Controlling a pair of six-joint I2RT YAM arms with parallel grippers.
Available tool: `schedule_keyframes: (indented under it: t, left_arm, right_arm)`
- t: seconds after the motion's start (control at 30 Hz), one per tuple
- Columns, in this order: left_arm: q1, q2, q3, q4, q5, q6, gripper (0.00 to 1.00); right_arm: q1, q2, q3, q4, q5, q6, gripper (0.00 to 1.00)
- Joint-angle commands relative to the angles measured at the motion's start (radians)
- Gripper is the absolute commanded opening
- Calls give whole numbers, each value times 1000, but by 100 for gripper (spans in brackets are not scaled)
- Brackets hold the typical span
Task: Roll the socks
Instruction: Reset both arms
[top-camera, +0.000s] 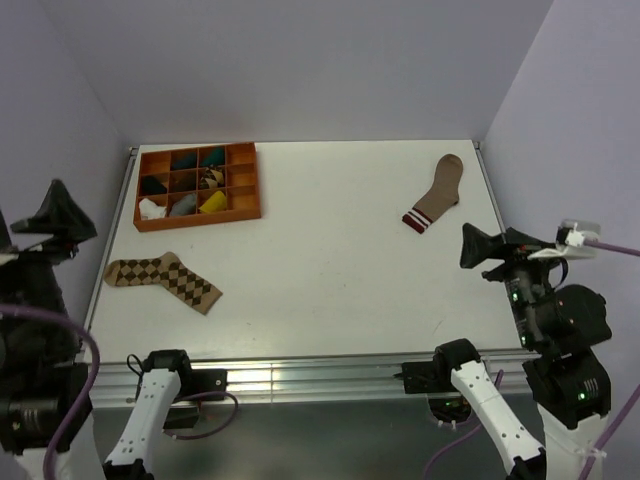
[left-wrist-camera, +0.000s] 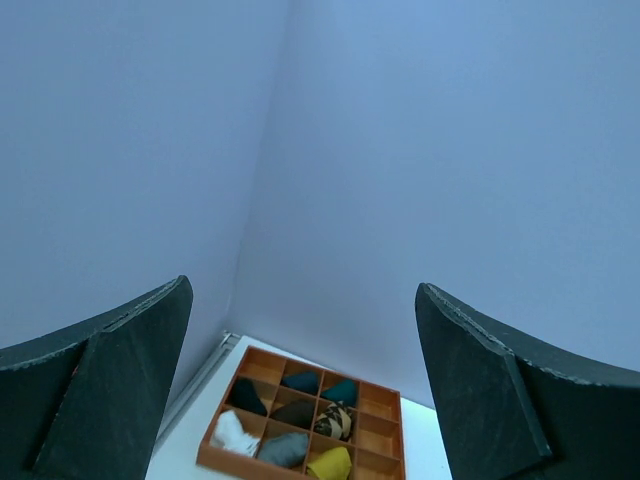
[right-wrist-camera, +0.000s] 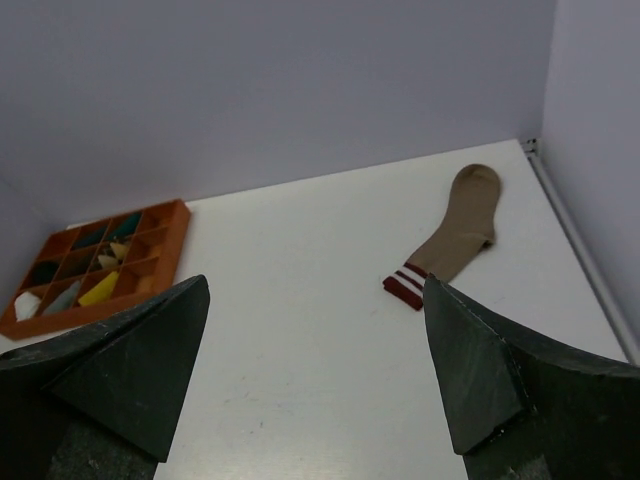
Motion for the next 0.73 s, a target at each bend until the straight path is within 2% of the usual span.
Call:
schedule_keyframes:
  t: [0.0,0.03,0.2,0.4,0.7]
  left_arm:
    - [-38,-71,11,-147,-196,-14,99]
    - [-71,-88,7,-151,-216,-17,100]
    - [-81,-125,-64,-185,-360,-71,99]
    - [-100,-136,-70,-209,-397,-101,99]
    - [-130,-145,-64,-234,-428,-87,99]
  right_arm:
    - [20,-80,-22,2,131,-49,94]
    - [23,-126,-42,12,146,-65,95]
    - [33,-193,-56,32,208,-103,95]
    - [33,-255,-106,79,228,-123,95]
    - [34,-262,-126,103,226,-123,96]
